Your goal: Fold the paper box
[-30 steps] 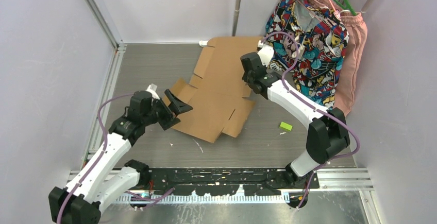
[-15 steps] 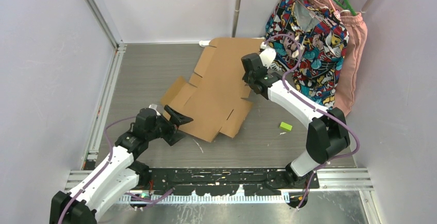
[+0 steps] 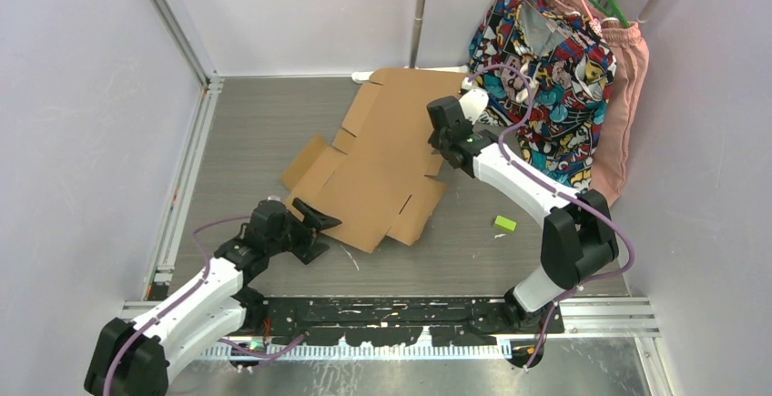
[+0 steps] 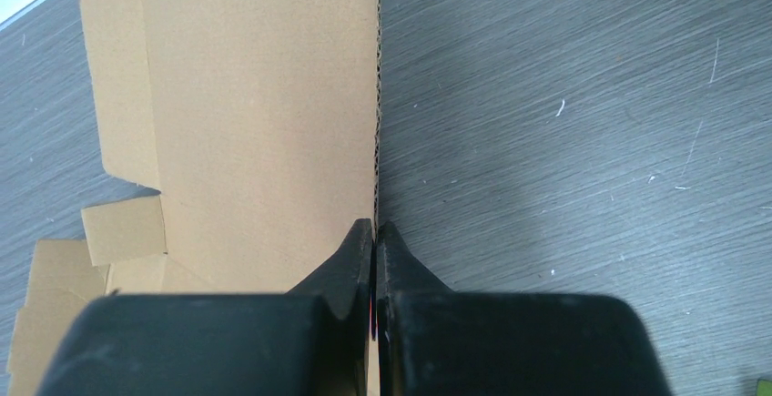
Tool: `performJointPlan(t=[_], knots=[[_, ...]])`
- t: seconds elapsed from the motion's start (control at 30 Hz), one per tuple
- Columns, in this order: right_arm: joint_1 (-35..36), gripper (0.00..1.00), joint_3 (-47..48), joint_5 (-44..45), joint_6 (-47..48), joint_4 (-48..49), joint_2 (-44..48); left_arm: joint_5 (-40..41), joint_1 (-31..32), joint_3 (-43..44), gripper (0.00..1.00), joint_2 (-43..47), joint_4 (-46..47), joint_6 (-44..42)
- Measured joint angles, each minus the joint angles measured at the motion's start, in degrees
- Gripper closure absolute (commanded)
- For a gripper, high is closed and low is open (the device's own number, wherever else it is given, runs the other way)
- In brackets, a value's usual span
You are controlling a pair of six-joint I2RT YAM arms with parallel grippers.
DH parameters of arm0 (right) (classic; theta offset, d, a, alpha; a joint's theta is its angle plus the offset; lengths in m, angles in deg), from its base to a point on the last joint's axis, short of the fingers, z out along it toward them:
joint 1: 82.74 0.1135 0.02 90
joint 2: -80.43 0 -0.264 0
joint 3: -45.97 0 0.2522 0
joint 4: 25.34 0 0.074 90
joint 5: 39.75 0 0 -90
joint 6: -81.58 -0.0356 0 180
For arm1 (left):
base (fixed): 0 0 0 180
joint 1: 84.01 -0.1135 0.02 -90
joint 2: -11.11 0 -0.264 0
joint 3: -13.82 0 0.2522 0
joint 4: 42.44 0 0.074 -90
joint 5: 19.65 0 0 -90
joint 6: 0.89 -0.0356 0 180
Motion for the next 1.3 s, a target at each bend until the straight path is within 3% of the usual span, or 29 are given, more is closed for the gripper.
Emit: performJointPlan(t=[0.37,0.87,1.07,1.3], knots=[[0.0,0.99,-1.7,-0.72,-1.25,0.81,0.02,2.95,0.09,-0.26,0.39,-9.01,5.64,-0.26],[-0.11,0.99,-11.08,-2.49,-3.17,3.78,4.22,6.71,0.07,8.24,0.95,-20.35,5.49,-5.92],[-0.11,0.99,-14.16,-3.5,-3.43,4.39,5.29,6.82,0.02,14.53,0.99,-23.1,-1.38,-10.8],[0.02,0.99,-17.14,-6.05,-3.8,4.68,6.78,6.29,-0.09,32.96,1.0,-23.65,-14.12,-21.64]])
